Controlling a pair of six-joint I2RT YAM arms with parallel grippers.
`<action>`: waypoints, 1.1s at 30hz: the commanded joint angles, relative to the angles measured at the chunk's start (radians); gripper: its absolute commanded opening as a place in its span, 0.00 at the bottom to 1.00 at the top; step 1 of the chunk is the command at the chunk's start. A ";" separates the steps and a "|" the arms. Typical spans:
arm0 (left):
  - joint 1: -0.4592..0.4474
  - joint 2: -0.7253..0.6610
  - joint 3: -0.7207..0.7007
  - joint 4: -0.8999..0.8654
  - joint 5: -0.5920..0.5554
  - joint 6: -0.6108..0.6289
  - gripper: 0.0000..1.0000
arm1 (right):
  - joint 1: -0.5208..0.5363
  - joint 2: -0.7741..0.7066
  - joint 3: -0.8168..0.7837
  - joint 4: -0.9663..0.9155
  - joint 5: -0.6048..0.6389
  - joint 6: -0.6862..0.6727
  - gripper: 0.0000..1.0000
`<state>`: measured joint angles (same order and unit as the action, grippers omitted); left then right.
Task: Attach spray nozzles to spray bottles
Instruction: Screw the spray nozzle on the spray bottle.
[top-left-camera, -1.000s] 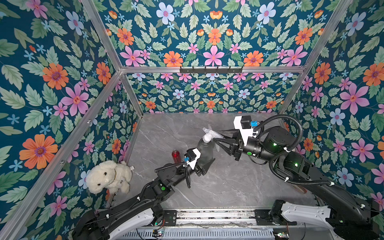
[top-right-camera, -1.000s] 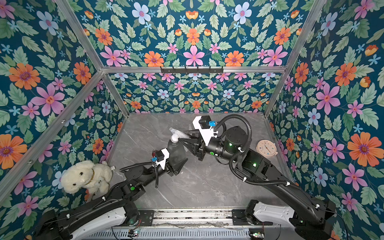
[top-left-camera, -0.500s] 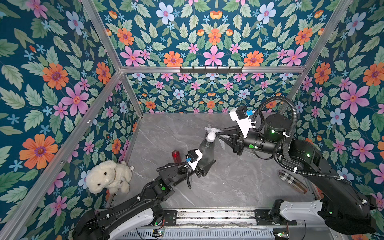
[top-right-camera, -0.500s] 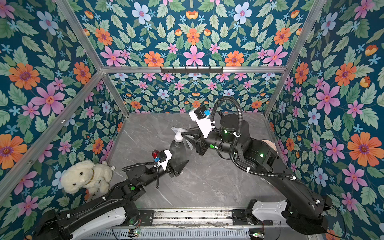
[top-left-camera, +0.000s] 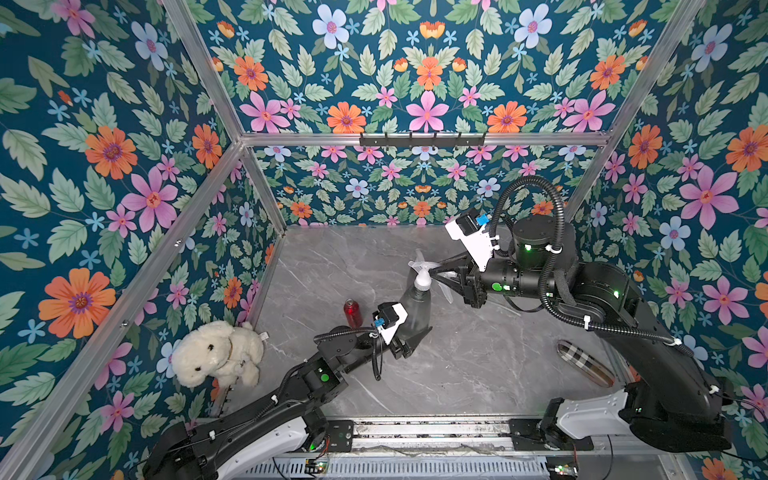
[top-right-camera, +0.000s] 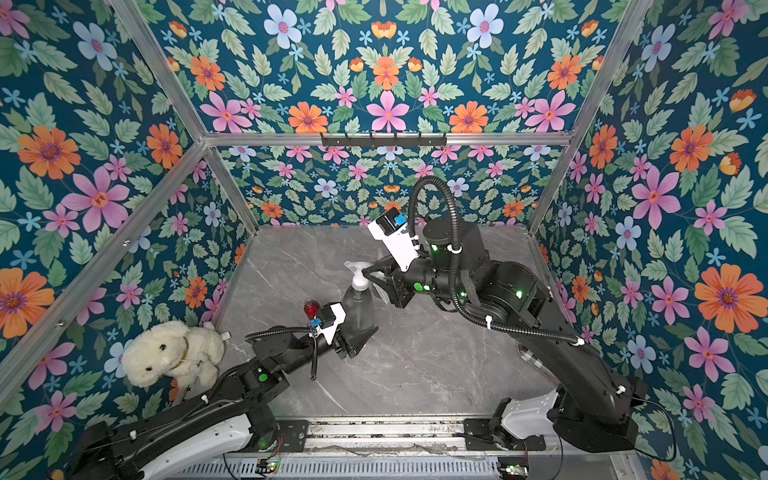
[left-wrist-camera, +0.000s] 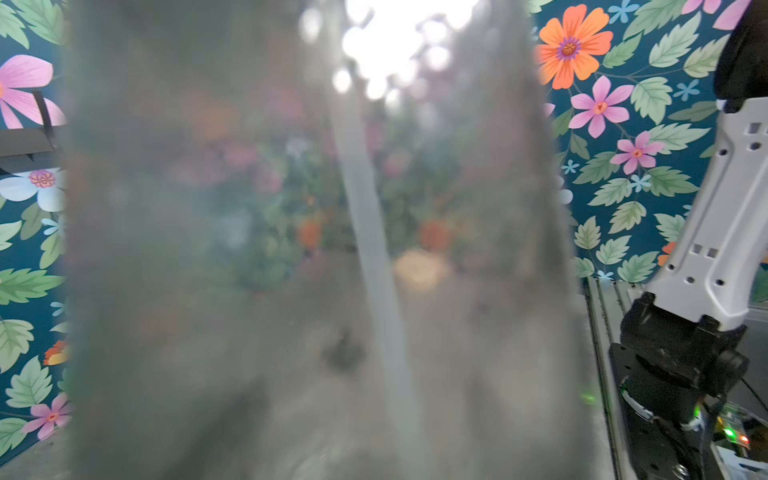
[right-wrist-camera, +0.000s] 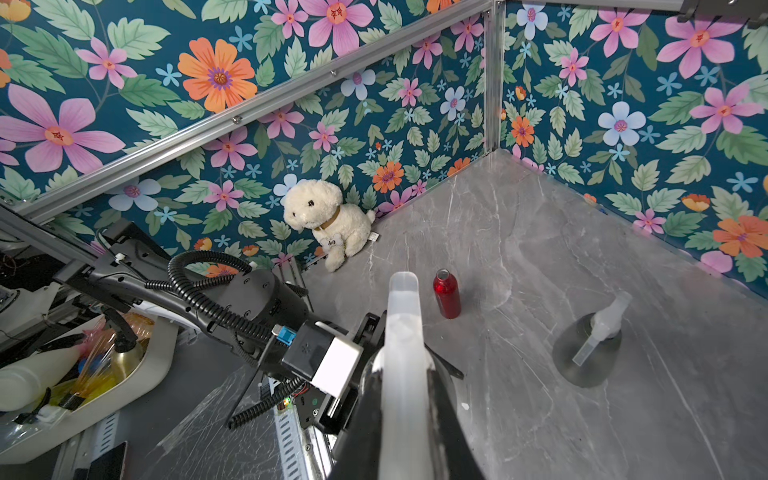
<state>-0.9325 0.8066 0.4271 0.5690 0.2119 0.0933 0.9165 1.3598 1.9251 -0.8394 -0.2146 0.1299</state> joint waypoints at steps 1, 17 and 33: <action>0.000 -0.004 0.003 0.043 0.043 0.016 0.00 | -0.005 0.020 0.026 -0.084 -0.028 0.008 0.00; 0.001 -0.016 0.014 0.042 -0.108 -0.006 0.00 | -0.015 0.029 0.033 -0.121 -0.132 0.014 0.00; 0.001 0.008 0.061 0.038 -0.139 0.037 0.00 | 0.022 0.088 0.078 -0.204 -0.069 -0.007 0.00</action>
<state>-0.9340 0.8093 0.4625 0.5083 0.1230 0.1116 0.9142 1.4235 1.9991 -0.8940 -0.2478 0.1234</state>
